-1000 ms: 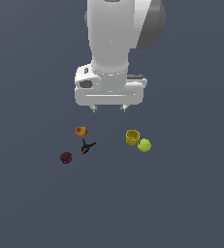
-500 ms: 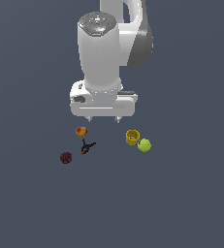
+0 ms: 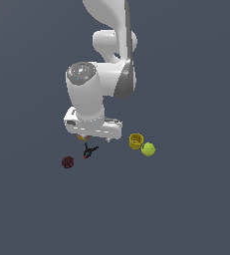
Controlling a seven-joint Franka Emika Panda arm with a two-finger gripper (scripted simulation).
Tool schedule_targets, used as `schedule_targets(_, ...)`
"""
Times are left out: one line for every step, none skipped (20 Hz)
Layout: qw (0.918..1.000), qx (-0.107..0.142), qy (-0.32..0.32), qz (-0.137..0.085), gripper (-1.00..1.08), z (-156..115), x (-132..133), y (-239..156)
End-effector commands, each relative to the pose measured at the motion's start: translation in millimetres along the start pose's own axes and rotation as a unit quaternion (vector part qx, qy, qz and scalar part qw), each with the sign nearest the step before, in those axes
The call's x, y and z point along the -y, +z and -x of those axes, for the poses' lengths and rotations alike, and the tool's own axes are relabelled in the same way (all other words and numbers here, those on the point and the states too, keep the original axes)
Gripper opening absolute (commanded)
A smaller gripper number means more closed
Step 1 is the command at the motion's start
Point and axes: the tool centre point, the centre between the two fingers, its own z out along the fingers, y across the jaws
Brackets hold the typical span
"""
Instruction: Pick up a designated object from a clutter of objects.
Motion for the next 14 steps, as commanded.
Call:
schedule_targets(0.9998,-0.003,0.022,-0.001,1.00,0,-14,24)
schedule_targets(0.9995,-0.004,0.030,-0.001,1.00,0,-19,33)
schedule_targets(0.9993,-0.005,0.037,-0.001,1.00,0,-24,41)
schedule_targets(0.9990,-0.006,0.044,-0.001,1.00,1,-29,49)
schedule_targets(0.9987,-0.007,0.051,-0.001,1.00,2,-33,56)
schedule_targets(0.9983,-0.008,0.057,-0.001,1.00,3,-37,63)
schedule_targets(0.9980,-0.009,0.063,-0.001,1.00,4,-41,69)
schedule_targets(0.9976,-0.009,0.068,0.000,1.00,4,-45,75)
schedule_targets(0.9973,-0.010,0.073,0.000,1.00,5,-48,80)
schedule_targets(0.9969,-0.011,0.077,0.000,1.00,6,-51,84)
schedule_targets(0.9966,-0.011,0.081,0.001,1.00,7,-53,89)
schedule_targets(0.9963,-0.012,0.085,0.001,1.00,8,-56,92)
schedule_targets(0.9961,-0.012,0.088,0.001,1.00,9,-58,95)
schedule_targets(0.9958,-0.012,0.090,0.002,1.00,9,-60,98)
